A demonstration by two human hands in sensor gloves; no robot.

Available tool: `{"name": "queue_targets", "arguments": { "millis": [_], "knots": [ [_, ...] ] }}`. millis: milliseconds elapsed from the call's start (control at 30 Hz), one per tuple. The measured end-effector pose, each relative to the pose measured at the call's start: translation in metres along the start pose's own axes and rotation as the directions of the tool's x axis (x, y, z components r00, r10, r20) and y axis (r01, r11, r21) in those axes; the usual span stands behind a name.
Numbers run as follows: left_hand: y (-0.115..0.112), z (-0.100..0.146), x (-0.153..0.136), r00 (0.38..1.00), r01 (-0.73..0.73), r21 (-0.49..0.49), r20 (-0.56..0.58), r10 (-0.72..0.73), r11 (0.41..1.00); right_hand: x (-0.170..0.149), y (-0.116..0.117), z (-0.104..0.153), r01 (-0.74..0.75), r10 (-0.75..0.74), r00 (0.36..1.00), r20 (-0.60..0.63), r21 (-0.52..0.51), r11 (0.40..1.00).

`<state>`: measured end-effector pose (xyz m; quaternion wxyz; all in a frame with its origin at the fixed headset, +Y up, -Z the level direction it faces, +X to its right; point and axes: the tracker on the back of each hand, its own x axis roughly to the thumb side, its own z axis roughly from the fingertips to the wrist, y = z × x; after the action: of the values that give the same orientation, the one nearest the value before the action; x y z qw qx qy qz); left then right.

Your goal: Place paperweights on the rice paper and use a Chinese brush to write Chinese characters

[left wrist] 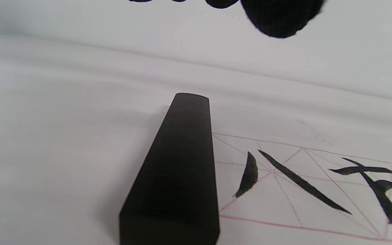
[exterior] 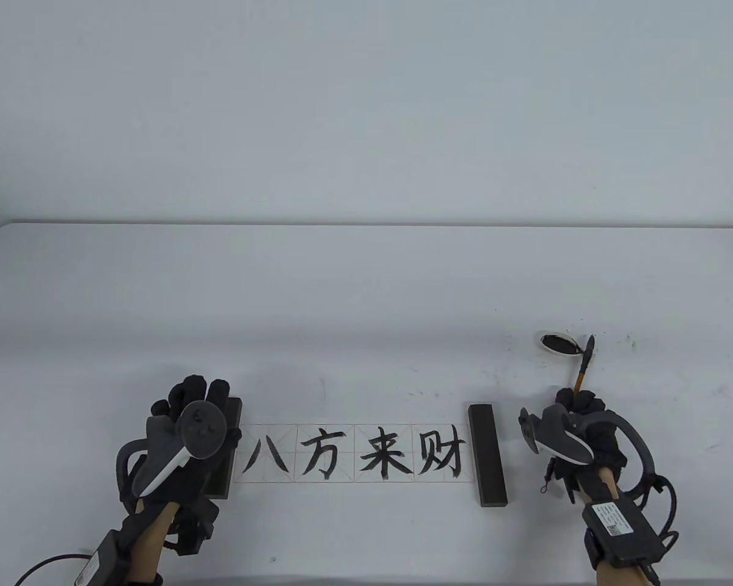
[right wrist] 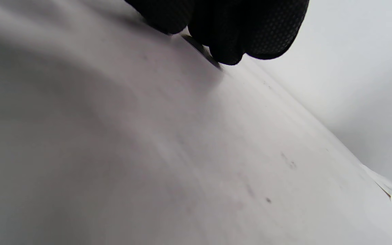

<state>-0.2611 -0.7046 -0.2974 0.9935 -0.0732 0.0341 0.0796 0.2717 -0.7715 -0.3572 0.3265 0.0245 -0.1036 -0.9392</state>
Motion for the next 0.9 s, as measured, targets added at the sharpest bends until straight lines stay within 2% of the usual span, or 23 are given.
{"name": "queue_targets", "arguments": {
  "millis": [533, 767, 900],
  "knots": [
    [0.000, 0.000, 0.000, 1.000, 0.000, 0.000, 0.000, 0.000, 1.000, 0.001, 0.003, -0.005, 0.000, 0.000, 1.000, -0.005, -0.010, 1.000],
    [-0.001, 0.001, 0.002, 1.000, 0.011, -0.018, 0.004, -0.011, 1.000, -0.013, -0.005, 0.004, 0.028, -0.031, 0.999, -0.043, -0.086, 0.996],
    [-0.001, 0.001, 0.002, 1.000, 0.009, -0.014, 0.002, -0.009, 1.000, -0.033, -0.023, 0.016, 0.123, -0.138, 0.987, -0.083, -0.162, 0.979]
  ]
}}
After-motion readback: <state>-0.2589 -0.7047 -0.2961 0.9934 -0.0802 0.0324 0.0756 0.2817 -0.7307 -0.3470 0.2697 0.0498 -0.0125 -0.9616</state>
